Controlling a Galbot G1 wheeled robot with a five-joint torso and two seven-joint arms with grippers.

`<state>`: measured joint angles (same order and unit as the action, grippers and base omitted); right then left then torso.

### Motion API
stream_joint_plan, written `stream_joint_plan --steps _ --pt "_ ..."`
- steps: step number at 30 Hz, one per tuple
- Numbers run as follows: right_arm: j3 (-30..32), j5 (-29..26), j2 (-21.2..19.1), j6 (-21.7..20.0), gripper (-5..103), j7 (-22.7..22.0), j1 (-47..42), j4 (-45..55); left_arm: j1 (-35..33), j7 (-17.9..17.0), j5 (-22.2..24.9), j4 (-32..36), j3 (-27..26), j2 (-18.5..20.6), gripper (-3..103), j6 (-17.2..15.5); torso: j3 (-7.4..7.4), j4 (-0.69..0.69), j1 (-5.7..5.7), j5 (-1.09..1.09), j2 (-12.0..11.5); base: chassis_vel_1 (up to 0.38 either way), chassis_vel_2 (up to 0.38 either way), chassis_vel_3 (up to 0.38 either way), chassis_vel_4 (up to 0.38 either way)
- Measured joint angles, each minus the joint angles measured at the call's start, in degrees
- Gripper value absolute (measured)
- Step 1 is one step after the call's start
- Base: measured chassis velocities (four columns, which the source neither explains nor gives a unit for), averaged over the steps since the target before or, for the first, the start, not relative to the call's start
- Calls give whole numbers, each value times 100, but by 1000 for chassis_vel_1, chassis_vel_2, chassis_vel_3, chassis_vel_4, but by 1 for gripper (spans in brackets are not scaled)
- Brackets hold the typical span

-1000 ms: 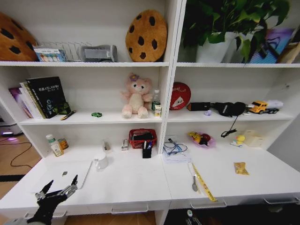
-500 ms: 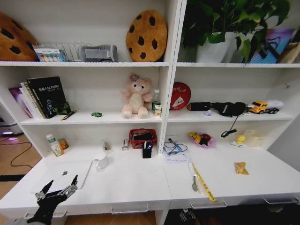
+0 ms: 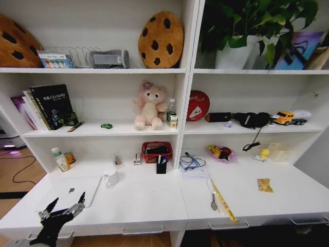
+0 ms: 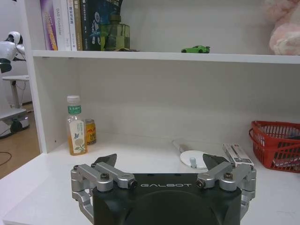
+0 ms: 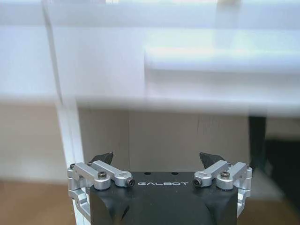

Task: Organize the objects on the table.

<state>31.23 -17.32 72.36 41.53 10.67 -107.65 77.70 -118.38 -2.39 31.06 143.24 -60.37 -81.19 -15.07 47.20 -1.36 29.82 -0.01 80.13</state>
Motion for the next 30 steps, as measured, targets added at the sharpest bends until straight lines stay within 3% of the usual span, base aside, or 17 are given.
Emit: stream_joint_plan --steps 1,3,7,9,10,11,12,16,19,20,23,30 --pt "0 0 0 0 100 0 0 0 0 0 0 0 0 0 100 0 0 0 0 0 0 0 0 0 0" --pt "235 -281 -128 77 100 -130 -1095 1397 0 -3 -1 0 -1 0 100 0 0 2 -1 0 0 0 0 0 0" --pt "454 -289 -135 242 100 -299 -1694 2334 0 -2 0 0 0 -1 100 0 0 3 -1 -2 1 0 0 0 0" --pt "760 42 -37 383 100 -757 -1938 3102 0 -2 0 0 0 0 100 0 1 3 -1 0 0 0 0 0 0" --pt "760 42 -37 383 100 -757 -1938 3102 0 -2 0 0 0 0 100 0 1 3 -1 0 0 0 0 0 0" --pt "1019 393 14 407 100 -1333 -1825 3516 0 -2 -1 0 0 0 100 0 1 2 -1 1 0 0 0 0 0" --pt "1237 509 50 382 100 -1504 -1655 3698 0 -2 -1 0 -1 0 100 0 1 2 -1 2 0 0 0 0 0" --pt "1804 357 30 -16 100 -1669 -1054 4119 0 -2 -1 0 -1 -1 100 0 1 3 -1 2 0 0 0 0 0" --pt "2253 -727 -565 -902 100 -1910 -147 4464 0 -3 0 0 0 0 100 0 3 5 2 1 -2 -1 -5 17 5" --pt "2253 -727 -565 -902 100 -1910 -147 4464 0 -3 0 0 0 0 100 0 3 5 2 1 -2 -4 -16 52 14" --pt "2368 -1273 -1003 -1411 100 -2090 288 4425 0 -3 0 0 -1 0 100 0 2 6 2 1 -2 -65 -38 80 47" --pt "2336 -1545 -826 -1598 100 -2146 281 4166 0 -2 -1 0 -1 0 100 0 3 -1 2 2 -2 -160 -139 139 137"
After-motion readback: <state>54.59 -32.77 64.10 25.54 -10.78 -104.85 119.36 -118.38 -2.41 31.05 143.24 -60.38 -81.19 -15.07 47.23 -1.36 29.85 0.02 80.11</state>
